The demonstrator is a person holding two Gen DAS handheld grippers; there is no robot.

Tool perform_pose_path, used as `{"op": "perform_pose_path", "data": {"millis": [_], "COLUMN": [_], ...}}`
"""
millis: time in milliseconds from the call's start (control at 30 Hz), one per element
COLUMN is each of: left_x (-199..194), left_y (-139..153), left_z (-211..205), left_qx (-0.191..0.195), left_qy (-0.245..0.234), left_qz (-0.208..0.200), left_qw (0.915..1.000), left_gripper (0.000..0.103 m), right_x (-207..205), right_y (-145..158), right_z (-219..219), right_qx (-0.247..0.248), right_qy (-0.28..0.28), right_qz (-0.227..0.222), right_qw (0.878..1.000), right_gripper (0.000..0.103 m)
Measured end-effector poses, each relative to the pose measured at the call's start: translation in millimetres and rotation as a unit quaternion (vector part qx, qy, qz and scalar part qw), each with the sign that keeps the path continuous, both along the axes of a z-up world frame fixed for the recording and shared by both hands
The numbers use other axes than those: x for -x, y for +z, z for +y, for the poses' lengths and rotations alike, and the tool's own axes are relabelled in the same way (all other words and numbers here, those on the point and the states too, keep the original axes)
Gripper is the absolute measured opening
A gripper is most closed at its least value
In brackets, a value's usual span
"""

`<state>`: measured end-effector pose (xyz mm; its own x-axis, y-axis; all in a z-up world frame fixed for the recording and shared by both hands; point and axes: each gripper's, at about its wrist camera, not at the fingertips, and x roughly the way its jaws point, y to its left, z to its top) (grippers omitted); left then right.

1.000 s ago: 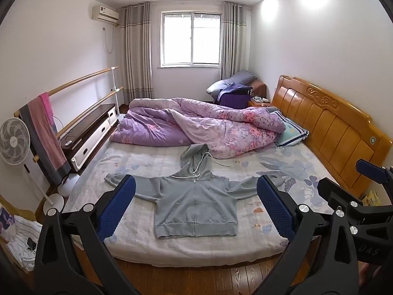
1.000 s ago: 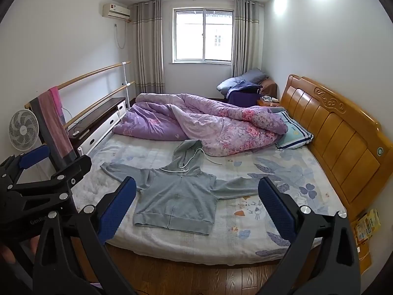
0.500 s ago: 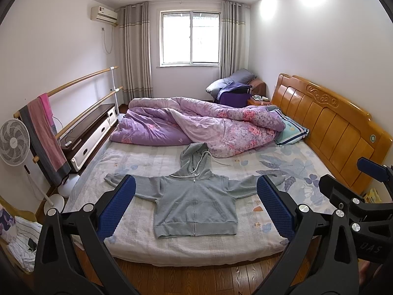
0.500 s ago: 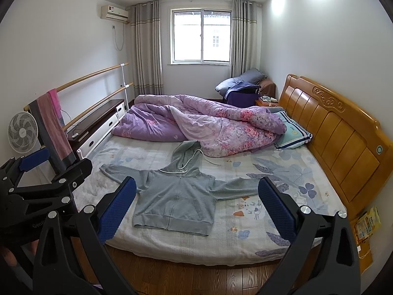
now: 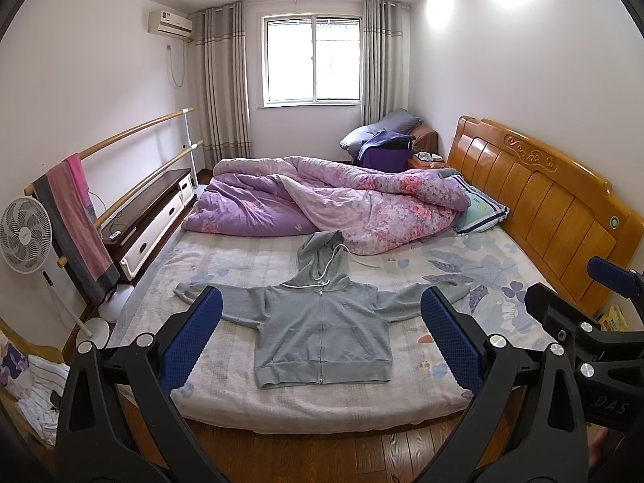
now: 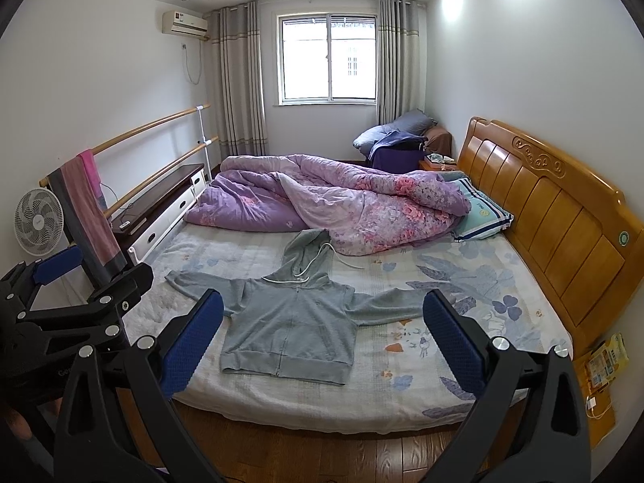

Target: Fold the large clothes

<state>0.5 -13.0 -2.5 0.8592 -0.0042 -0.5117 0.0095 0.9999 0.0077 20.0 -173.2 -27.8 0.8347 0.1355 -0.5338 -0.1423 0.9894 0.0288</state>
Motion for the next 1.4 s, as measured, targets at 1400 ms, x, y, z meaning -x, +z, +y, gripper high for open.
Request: {"op": "perform_pose_path", "data": {"millis": [1400], "left_x": [0], "left_y": [-12], "left_z": [10], "left_qx": [-0.002], "left_qy": [-0.002], "left_qz": [0.009], "left_qw": [1.0], "left_gripper": [0.098], "right_x": [-9], "right_y": [-7], "right_z": [3], "right_qx": [-0.003], "right_qy": [-0.004], "right_qz": [0.01], "right_qw": [1.0], "right_gripper": [0.096]}}
